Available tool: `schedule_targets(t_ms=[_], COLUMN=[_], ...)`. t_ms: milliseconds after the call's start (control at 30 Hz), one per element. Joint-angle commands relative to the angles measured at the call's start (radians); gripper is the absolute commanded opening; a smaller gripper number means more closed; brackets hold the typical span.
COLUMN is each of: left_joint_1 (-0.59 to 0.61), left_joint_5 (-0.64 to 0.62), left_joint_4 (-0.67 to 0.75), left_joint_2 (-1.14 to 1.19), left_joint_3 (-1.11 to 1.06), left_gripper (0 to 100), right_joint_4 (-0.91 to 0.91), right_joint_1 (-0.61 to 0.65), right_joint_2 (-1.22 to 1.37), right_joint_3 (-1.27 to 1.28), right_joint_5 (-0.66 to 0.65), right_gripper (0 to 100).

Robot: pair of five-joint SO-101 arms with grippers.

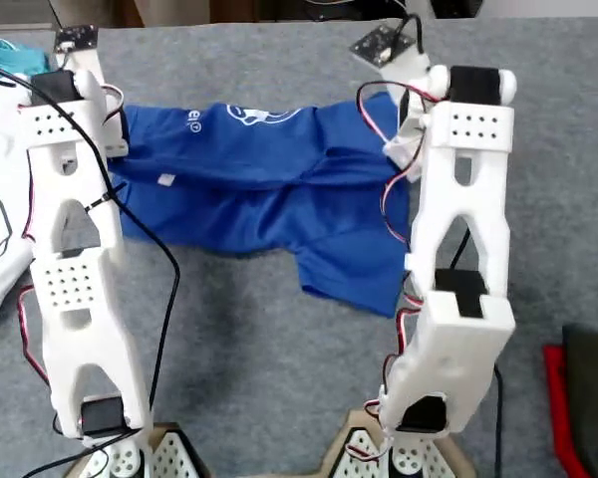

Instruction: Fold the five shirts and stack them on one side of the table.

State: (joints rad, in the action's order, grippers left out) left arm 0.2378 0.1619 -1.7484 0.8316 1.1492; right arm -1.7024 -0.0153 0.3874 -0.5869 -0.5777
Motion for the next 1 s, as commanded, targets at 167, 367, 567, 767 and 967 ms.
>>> schedule_targets(t_ms=[167,367,567,767,967], left_joint_1=[0.032,0.058,0.066,0.066,0.100], left_joint_5=[0.026,0.037,0.048,0.069,0.075], left_joint_4=[-0.012,-0.012,-0.012,-0.012,-0.011], left_joint_2=[-0.137,-0.133,-0.133,-0.133,-0.133], left_joint_3=[-0.215,-0.247,-0.249,-0.298,-0.307], left_gripper=[2,2,2,2,2], right_joint_4=[0.212,0.382,0.477,0.485,0.497], right_joint_1=[-0.015,-0.016,-0.073,-0.173,-0.171], right_joint_2=[-0.222,-0.377,-0.470,-0.490,-0.493], right_joint_3=[0.441,0.789,0.964,1.023,1.087], right_joint_5=[-0.014,-0.018,-0.020,-0.075,-0.083], right_gripper=[0.5,0.5,0.5,0.5,0.5])
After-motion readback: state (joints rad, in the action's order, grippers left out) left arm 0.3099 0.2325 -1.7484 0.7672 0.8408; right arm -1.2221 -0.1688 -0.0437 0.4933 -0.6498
